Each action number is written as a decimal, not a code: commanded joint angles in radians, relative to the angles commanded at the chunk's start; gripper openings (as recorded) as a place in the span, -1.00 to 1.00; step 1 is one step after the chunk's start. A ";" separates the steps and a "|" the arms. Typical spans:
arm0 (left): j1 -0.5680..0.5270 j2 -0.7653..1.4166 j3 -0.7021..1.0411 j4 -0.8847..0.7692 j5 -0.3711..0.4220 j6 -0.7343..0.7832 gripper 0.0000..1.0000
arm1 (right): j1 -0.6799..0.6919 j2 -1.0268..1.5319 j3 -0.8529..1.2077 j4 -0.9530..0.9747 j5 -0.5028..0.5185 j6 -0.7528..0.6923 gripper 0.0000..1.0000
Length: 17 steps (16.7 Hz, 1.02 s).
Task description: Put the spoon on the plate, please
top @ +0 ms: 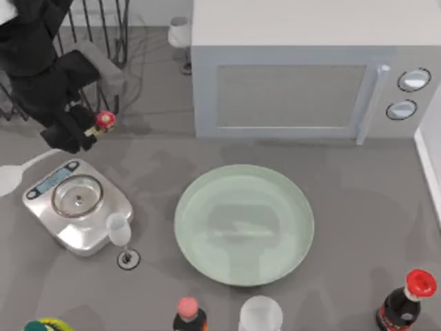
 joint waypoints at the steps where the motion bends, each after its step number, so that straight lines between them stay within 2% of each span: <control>1: -0.100 0.027 0.033 -0.009 -0.001 0.014 -1.00 | 0.000 0.000 0.000 0.000 0.000 0.000 1.00; 5: -0.418 0.138 0.154 -0.038 -0.004 0.070 -1.00 | 0.000 0.000 0.000 0.000 0.000 0.000 1.00; 8: -0.551 0.219 0.227 -0.035 0.005 0.081 -1.00 | 0.000 0.000 0.000 0.000 0.000 0.000 1.00; 10: -0.586 0.252 0.250 -0.041 0.013 0.080 -1.00 | 0.000 0.000 0.000 0.000 0.000 0.000 1.00; 17: -0.593 0.250 0.246 -0.032 0.019 0.086 -1.00 | 0.000 0.000 0.000 0.000 0.000 0.000 1.00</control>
